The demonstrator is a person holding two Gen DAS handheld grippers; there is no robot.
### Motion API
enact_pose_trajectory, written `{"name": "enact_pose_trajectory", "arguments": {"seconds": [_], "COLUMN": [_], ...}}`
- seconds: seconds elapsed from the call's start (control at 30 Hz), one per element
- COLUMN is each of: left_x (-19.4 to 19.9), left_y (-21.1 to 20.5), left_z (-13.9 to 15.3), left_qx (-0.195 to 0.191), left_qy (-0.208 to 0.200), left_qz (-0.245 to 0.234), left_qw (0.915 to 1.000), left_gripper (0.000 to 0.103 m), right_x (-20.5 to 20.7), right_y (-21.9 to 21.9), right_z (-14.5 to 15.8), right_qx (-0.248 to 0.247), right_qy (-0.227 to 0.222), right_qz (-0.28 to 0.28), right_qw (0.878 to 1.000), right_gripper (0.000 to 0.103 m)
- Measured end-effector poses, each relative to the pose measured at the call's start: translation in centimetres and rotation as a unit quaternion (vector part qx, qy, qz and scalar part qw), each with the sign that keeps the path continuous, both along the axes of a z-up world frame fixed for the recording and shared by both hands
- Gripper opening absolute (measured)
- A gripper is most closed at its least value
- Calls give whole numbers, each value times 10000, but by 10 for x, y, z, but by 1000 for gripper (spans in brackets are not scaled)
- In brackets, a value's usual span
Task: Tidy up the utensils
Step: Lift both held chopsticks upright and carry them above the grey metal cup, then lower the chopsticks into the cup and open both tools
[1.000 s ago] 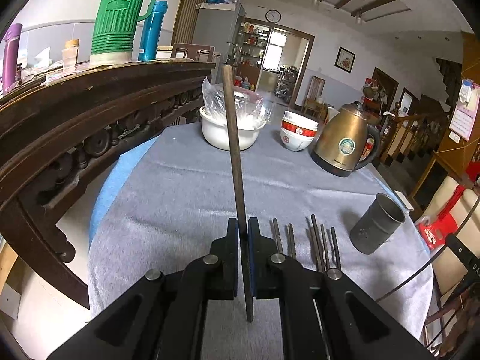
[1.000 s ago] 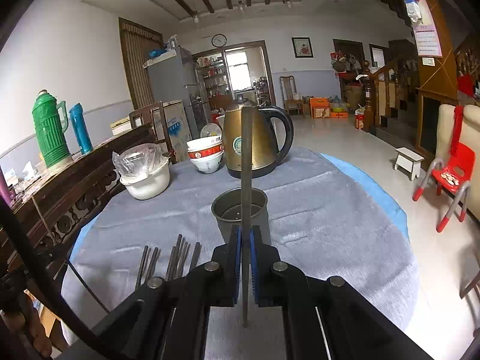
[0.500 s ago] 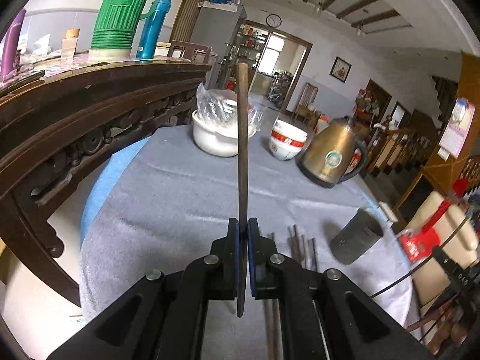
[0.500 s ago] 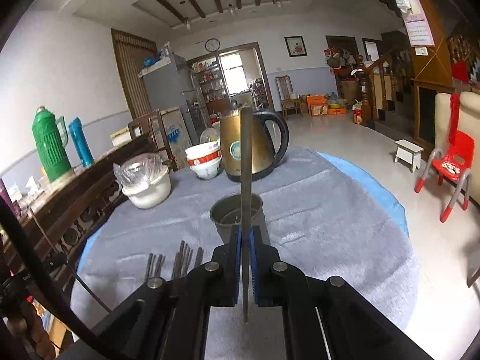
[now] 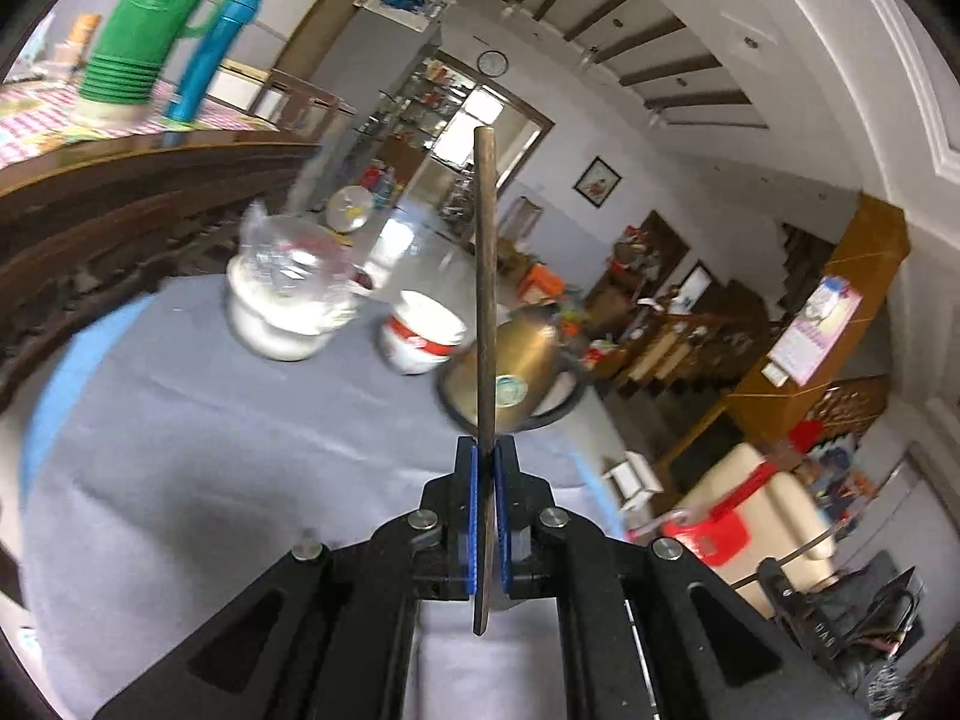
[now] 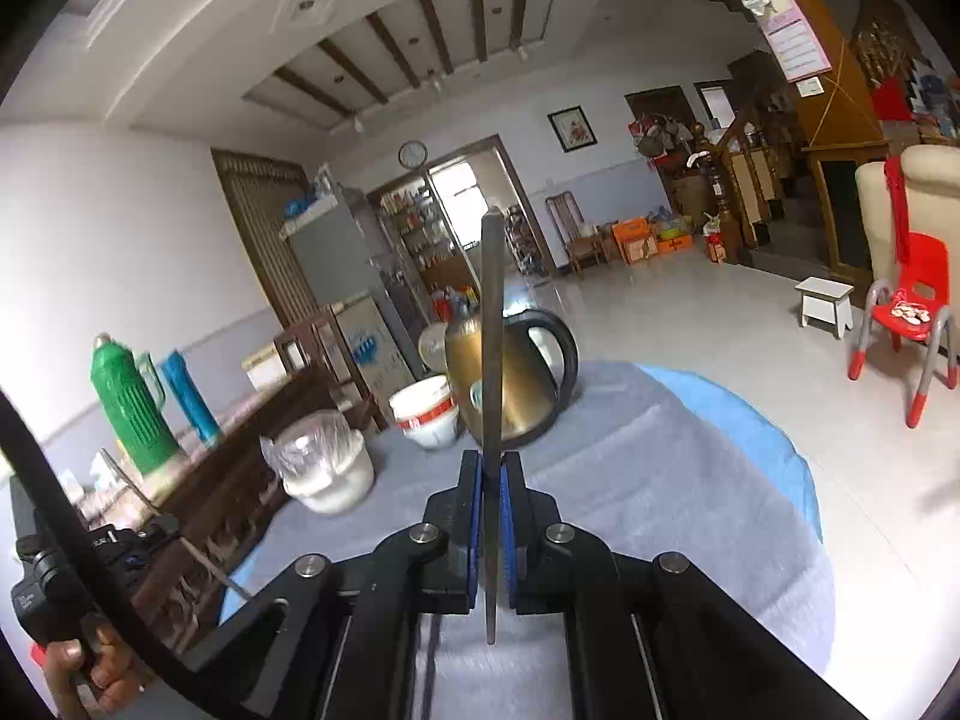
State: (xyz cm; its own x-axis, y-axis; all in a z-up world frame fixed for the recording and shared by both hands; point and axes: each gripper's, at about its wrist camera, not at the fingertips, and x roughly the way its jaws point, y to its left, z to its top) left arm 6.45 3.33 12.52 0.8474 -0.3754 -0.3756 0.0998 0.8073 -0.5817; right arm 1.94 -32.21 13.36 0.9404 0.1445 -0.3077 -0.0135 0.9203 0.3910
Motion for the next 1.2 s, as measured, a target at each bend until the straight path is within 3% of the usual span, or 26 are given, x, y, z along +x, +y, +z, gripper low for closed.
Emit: {"name": "enact_pose_trajectory", "arguments": {"seconds": [0.17,0.3,0.47,0.73,1.2], "left_x": [36,58,84,107,119], "left_y": [-38,-65,-95,-121,-137], "left_z": [8,15,9,-26,-59], "left_qx": [-125,39,411,906,1298], "left_qy": [2,-91,-112,170,601], "left_qz": [-179,-245,-307,-460,-810], "left_qw": [9998,9997,9986,9947,9864], "left_gripper": [5,5,6,6,6], "right_x": [24,52,86,121,145], "right_y": [-2,2,7,8,18], "right_z": [17,20,5,-30,-68], "right_qx": [26,-49,-199,-326,-364], "right_qy": [-281,-336,-95,411,1061], "right_qz": [-118,-185,-130,39,345], "right_qw": [9995,9993,9997,9986,9931], "right_gripper": [6,6,6,6,8]}}
